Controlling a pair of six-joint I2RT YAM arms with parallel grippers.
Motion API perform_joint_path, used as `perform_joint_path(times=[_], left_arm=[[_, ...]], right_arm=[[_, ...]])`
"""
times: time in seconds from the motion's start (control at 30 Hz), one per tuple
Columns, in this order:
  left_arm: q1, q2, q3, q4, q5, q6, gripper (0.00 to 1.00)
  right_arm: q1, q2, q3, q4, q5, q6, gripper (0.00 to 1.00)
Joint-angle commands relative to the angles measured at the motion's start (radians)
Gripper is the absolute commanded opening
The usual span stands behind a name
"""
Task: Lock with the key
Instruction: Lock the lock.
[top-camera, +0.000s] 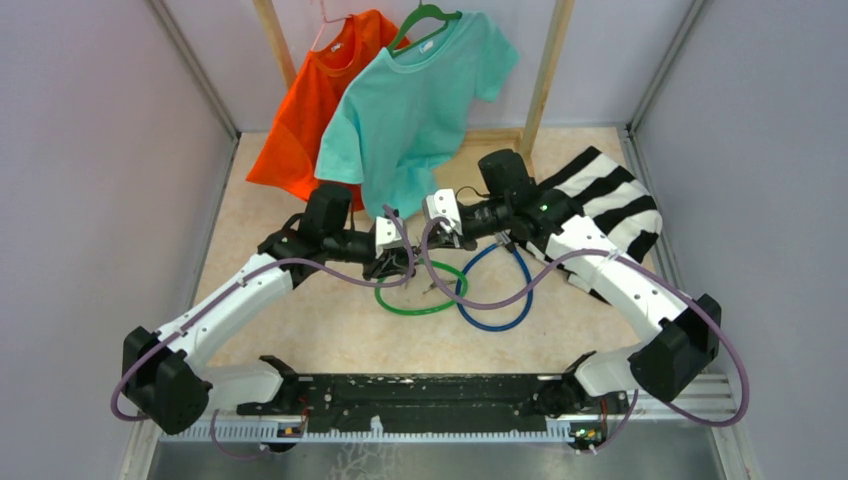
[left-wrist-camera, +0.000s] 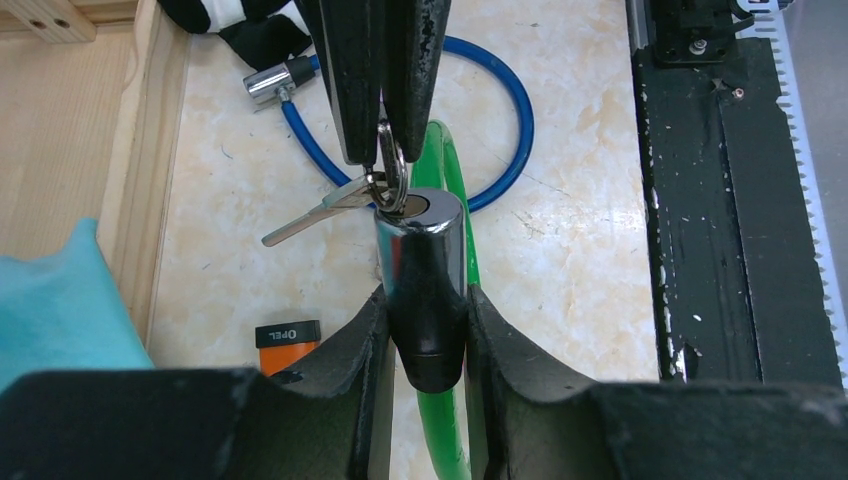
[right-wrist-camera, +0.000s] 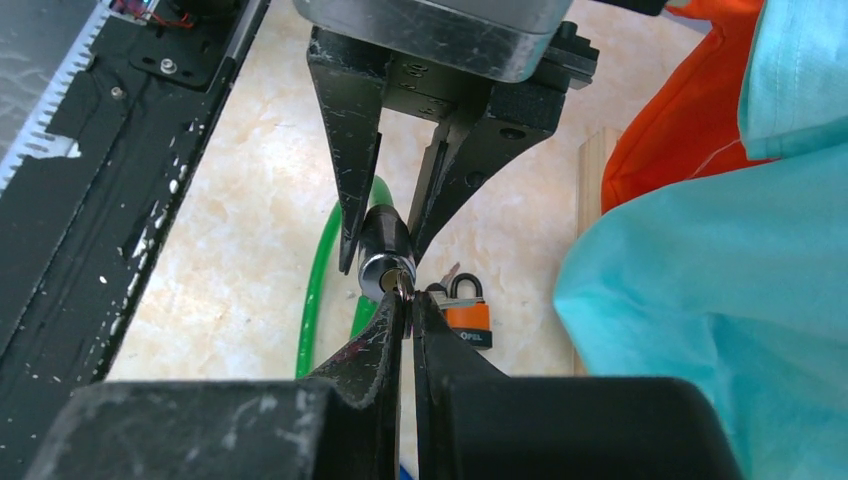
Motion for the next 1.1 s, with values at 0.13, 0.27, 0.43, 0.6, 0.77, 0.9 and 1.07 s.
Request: perform_joint_path(times=[0.13, 0.27, 0.43, 0.6, 0.77, 0.9, 1.07], left_arm=[[-0.01, -0.006, 0.0, -0.041, 0.059, 0.023, 0.0], [-0.01, -0.006, -0.002, -0.041, 0.058, 0.024, 0.0], [-0.01, -0.006, -0.004, -0.042, 0.058, 0.024, 0.0], [-0.01, -0.003, -0.002, -0.041, 0.057, 0.025, 0.0], [-0.011, -0.003, -0.004, -0.042, 0.054, 0.024, 0.0], [-0.01, 0.003, -0.004, -0.039, 0.052, 0.026, 0.0], [-0.01, 0.006, -0.005, -0.039, 0.054, 0.026, 0.0]], right_arm=[[0.006, -0.025, 0.026, -0.043, 0.077, -0.105, 0.01], [0.007, -0.036, 0.022, -0.04, 0.062, -0.052, 0.13], [0.006, -0.044, 0.028, -0.039, 0.043, -0.014, 0.26], [0.007, -0.044, 0.044, -0.034, 0.014, 0.016, 0.31], [0.006, -0.04, 0.059, -0.041, -0.019, 0.035, 0.33], [0.008, -0.041, 0.061, -0.041, -0.036, 0.034, 0.34], [0.009, -0.041, 0.073, -0.038, -0.041, 0.041, 0.34]])
